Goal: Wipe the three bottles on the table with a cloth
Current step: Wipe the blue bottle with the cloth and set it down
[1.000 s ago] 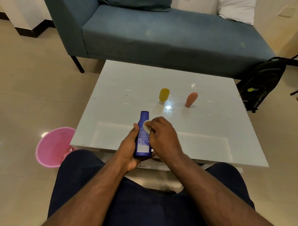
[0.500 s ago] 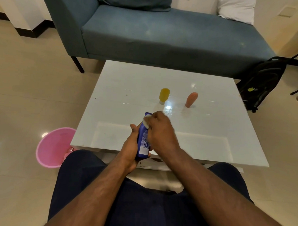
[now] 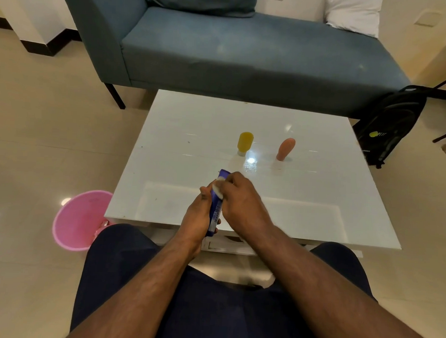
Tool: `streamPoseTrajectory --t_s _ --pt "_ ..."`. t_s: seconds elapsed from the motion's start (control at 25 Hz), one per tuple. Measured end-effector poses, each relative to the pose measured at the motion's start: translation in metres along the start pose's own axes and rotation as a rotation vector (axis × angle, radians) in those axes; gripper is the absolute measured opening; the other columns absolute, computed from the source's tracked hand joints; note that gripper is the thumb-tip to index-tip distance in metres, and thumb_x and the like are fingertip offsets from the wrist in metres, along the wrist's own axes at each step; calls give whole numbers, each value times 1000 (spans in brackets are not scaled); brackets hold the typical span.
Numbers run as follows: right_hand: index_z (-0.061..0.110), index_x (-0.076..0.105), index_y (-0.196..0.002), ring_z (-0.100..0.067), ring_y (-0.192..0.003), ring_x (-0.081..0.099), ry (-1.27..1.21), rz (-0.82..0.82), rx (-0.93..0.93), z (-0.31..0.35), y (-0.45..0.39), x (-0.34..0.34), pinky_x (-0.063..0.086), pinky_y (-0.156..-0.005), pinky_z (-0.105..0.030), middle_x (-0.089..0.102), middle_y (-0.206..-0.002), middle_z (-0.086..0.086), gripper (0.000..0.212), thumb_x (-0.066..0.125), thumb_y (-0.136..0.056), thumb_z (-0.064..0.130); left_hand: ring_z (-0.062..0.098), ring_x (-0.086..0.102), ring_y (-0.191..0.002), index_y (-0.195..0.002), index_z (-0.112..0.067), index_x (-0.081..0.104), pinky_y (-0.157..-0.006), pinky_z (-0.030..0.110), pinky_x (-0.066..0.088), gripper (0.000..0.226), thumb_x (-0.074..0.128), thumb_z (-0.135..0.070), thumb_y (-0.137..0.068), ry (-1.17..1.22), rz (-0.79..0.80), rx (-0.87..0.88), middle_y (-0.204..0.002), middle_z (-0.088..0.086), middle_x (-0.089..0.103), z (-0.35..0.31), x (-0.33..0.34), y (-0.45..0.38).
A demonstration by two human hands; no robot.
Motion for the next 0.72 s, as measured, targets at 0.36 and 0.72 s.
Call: streamPoseTrajectory --t_s 0.36,0.72 --pt "13 66 -107 -16 -87 53 -185 -53 29 26 33 18 51 -80 -32 55 -96 -1 22 48 -96 18 25 74 -88 -129 -19 63 -77 39 60 70 42 -73 -89 580 41 -153 -93 11 75 -1 -4 4" --pt "13 68 -108 -17 -90 59 -187 -7 97 17 28 17 52 -85 -34 65 -100 -4 23 52 -92 17 26 71 -81 -120 -8 64 -68 40 61 62 49 -62 -94 786 36 -336 -88 15 72 -6 -7 9"
Point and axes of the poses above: each hand's wrist, its own y-axis away from the middle knuckle, its own x-axis out of the palm, z = x × y, the point moved 2 cm from there along -y, towards the middle knuckle
